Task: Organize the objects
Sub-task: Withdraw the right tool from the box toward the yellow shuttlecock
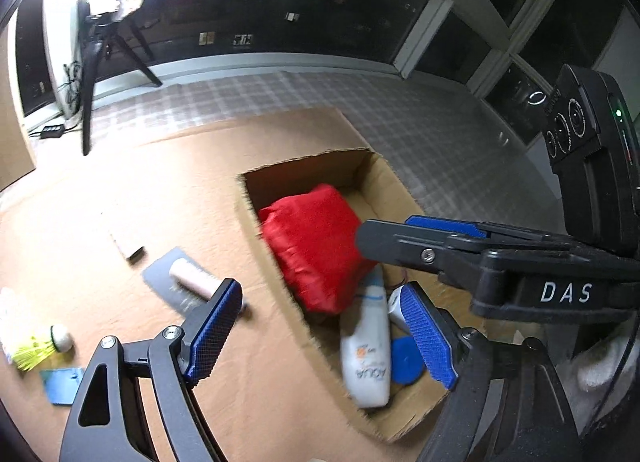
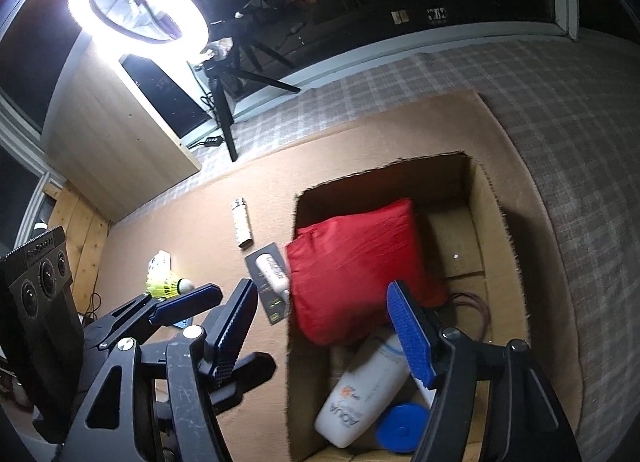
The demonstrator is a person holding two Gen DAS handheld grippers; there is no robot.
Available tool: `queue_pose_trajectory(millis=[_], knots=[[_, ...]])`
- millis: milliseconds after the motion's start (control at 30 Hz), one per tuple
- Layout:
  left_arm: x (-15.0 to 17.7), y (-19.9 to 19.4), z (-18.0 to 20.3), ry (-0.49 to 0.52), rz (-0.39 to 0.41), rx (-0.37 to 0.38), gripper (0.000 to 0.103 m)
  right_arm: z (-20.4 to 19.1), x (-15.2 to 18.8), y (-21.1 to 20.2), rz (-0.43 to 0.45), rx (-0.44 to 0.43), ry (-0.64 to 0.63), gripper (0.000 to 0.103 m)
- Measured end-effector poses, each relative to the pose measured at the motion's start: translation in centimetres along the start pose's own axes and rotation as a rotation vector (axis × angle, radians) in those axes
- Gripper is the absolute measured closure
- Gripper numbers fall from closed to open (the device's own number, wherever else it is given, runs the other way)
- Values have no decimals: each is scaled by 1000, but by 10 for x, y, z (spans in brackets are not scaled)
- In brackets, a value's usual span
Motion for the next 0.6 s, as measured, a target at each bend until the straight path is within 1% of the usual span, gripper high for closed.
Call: queue_pose_trajectory(millis=[133,333,467,600], knots=[[10,-20,-21,-24,17,-15,19,-18,3,1,12,-7,-18,39],[44,-55,-77,-90,37,-66,16,-48,8,11,25,-68,-26,37],[69,-76,-117,-146,39,-111,16,-75,11,25,15,-69,-99,37],[88,-97,-162,-229,61,-149,16,-103,11,38,27,-72,-182,37]])
Point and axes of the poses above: each gripper's, at about its wrist camera, not at the fingertips, and y roughly the way its jaws point, z to its right, x to its underside, the point moved 1 cm from there along y, roughly the way its jaws point, and after that the axes turned 4 degrees about -y, right-handed, at the moved point
